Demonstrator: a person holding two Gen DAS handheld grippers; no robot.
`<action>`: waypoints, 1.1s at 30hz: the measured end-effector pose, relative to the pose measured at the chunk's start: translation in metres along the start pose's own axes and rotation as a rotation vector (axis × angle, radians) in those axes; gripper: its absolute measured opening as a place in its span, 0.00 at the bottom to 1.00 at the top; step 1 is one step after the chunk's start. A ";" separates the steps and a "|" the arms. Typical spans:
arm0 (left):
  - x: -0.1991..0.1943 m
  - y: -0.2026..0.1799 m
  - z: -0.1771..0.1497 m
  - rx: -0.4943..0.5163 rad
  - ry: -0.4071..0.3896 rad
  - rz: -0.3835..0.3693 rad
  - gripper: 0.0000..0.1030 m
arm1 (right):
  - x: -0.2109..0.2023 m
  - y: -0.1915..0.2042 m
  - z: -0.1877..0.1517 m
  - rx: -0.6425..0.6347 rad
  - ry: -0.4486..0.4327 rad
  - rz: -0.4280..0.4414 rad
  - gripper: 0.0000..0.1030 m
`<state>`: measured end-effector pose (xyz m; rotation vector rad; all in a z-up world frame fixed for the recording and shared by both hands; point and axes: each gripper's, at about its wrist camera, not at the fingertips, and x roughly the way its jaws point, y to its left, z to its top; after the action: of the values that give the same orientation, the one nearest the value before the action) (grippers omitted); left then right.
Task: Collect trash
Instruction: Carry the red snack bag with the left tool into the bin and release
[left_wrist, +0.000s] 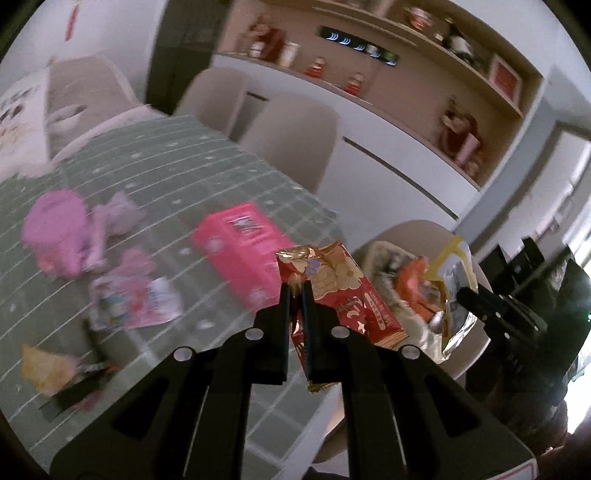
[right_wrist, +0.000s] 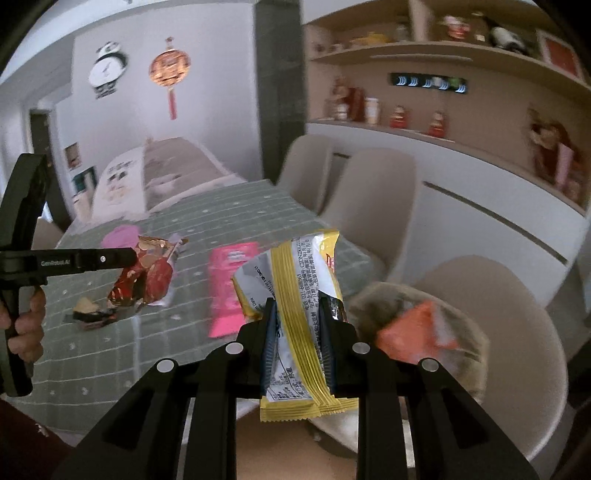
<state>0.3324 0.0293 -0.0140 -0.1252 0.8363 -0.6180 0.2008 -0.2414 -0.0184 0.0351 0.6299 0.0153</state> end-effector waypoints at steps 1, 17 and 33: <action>0.006 -0.010 0.002 0.017 0.002 -0.013 0.06 | -0.003 -0.010 -0.002 0.014 -0.002 -0.017 0.21; 0.135 -0.144 0.023 0.184 0.116 -0.165 0.06 | -0.046 -0.136 -0.034 0.185 -0.035 -0.224 0.21; 0.212 -0.178 0.005 0.261 0.260 -0.135 0.07 | -0.016 -0.166 -0.038 0.233 0.008 -0.182 0.21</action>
<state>0.3610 -0.2355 -0.0901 0.1402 0.9948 -0.8771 0.1658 -0.4064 -0.0459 0.2028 0.6386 -0.2343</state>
